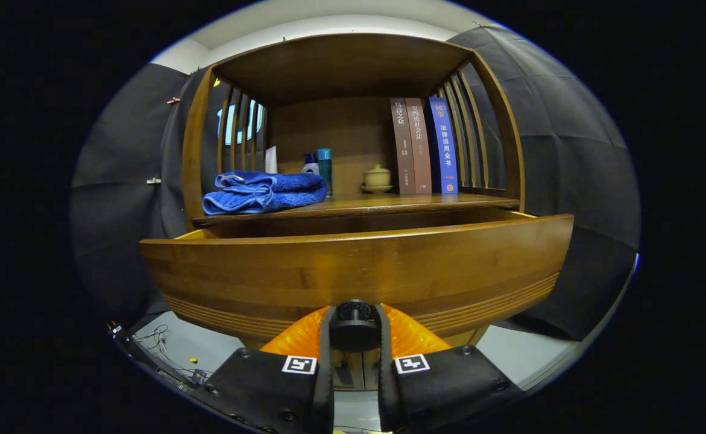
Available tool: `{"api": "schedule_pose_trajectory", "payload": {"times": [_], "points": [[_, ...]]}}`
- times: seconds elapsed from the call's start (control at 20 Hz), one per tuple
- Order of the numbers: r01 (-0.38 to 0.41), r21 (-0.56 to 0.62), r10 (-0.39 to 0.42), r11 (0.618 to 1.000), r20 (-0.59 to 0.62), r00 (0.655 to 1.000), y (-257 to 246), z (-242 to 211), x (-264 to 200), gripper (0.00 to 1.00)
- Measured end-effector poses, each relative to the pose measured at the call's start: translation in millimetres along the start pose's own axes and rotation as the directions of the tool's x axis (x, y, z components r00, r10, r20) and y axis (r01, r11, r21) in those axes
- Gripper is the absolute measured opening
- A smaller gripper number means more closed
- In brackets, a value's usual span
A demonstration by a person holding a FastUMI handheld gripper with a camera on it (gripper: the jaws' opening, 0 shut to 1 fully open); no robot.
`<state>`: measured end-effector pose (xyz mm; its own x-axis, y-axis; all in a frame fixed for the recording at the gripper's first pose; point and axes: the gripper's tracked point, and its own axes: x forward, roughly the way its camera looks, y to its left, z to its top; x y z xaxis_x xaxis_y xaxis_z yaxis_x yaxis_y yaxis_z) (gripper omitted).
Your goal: Pull open the drawer, take out the items inside it, and place them on the countertop above the cabinet.
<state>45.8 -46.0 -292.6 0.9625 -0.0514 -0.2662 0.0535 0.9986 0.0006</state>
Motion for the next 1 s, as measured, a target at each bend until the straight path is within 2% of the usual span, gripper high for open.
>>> {"api": "schedule_pose_trajectory", "payload": {"times": [0.45,0.8,1.0], "points": [[-0.017,0.000,0.017,1.000,-0.023,1.000,-1,-17,-49,0.32],[-0.017,-0.017,0.017,1.000,-0.029,0.999,-2,-20,-48,0.34],[-0.061,-0.051,0.059,0.997,-0.030,0.998,5,-12,-53,0.77]]}}
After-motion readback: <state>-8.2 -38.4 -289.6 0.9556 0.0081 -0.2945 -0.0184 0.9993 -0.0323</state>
